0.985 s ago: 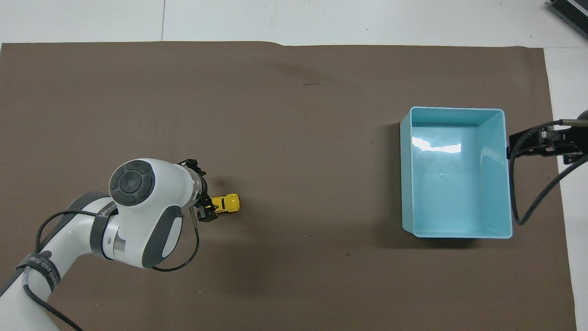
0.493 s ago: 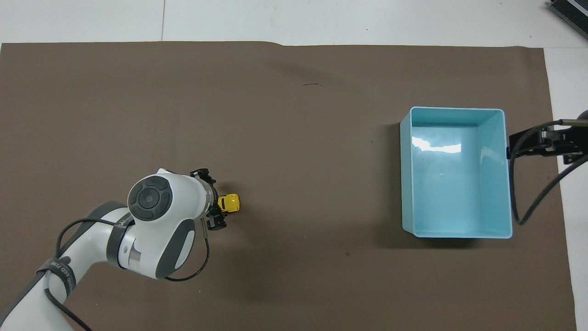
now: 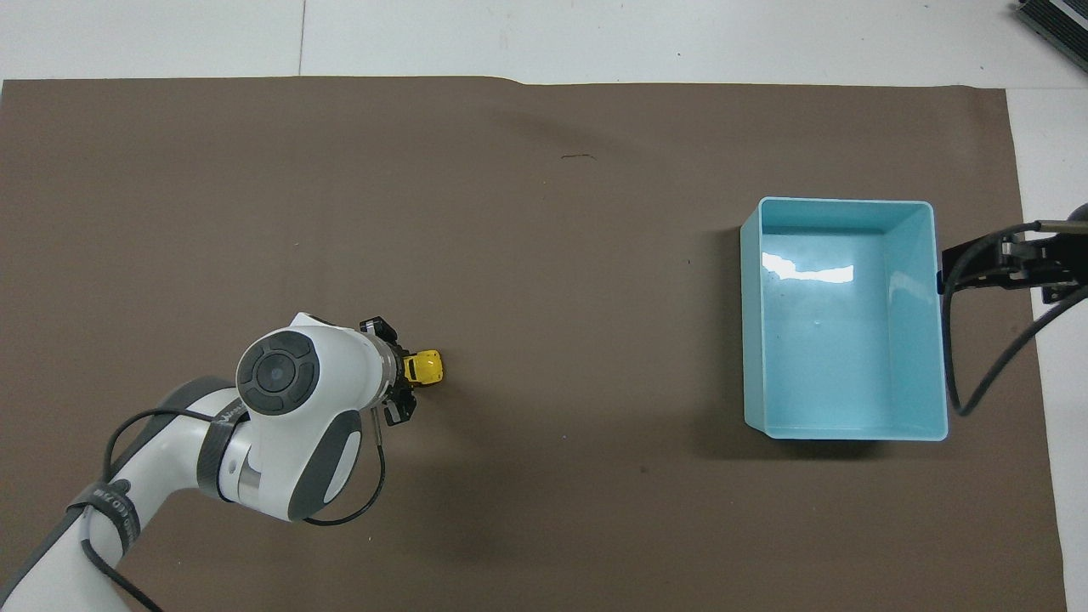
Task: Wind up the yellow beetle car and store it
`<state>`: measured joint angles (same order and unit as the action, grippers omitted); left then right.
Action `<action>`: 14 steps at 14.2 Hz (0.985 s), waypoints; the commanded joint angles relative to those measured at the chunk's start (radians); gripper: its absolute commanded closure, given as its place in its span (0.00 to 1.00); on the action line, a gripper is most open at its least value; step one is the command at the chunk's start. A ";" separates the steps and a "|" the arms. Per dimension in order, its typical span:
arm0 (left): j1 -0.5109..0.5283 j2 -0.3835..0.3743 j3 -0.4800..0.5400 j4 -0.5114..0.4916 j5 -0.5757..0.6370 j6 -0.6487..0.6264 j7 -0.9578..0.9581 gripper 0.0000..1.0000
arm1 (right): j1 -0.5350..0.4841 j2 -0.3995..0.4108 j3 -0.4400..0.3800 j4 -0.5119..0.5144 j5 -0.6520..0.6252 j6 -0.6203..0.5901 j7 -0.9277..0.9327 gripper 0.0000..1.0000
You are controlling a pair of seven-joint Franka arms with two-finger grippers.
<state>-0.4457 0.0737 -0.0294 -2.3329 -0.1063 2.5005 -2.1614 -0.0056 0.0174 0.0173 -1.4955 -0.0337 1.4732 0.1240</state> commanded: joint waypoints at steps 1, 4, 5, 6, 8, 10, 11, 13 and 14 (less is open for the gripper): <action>-0.013 -0.015 0.020 -0.036 -0.012 -0.008 0.090 0.97 | -0.019 -0.001 0.013 0.000 -0.002 -0.005 -0.029 0.00; 0.014 -0.018 0.022 -0.046 -0.012 -0.006 0.094 0.97 | -0.019 -0.001 0.013 0.000 -0.002 -0.005 -0.027 0.00; 0.040 -0.018 0.022 -0.051 -0.012 -0.006 0.095 0.97 | -0.019 -0.001 0.013 0.000 -0.002 -0.005 -0.029 0.00; 0.054 -0.021 0.023 -0.057 -0.012 -0.006 0.106 0.97 | -0.019 -0.001 0.013 0.000 -0.002 -0.005 -0.027 0.00; 0.114 -0.029 0.022 -0.075 -0.012 -0.008 0.176 0.96 | -0.019 -0.001 0.013 0.000 -0.002 -0.005 -0.027 0.00; 0.172 -0.034 0.023 -0.091 -0.012 -0.009 0.262 0.95 | -0.019 -0.001 0.013 0.000 -0.002 -0.005 -0.027 0.00; 0.205 -0.034 0.023 -0.094 -0.012 -0.009 0.300 0.95 | -0.019 -0.001 0.013 0.000 -0.002 -0.005 -0.029 0.00; 0.254 -0.032 0.025 -0.092 -0.012 -0.009 0.354 0.94 | -0.019 -0.001 0.013 0.000 -0.002 -0.005 -0.027 0.00; 0.268 -0.031 0.025 -0.092 -0.012 -0.009 0.374 0.92 | -0.017 -0.001 0.013 0.000 -0.002 -0.005 -0.029 0.00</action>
<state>-0.2266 0.0036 -0.0084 -2.4066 -0.1230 2.4440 -1.8524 -0.0056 0.0174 0.0174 -1.4955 -0.0337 1.4732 0.1240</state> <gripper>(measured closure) 0.555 0.000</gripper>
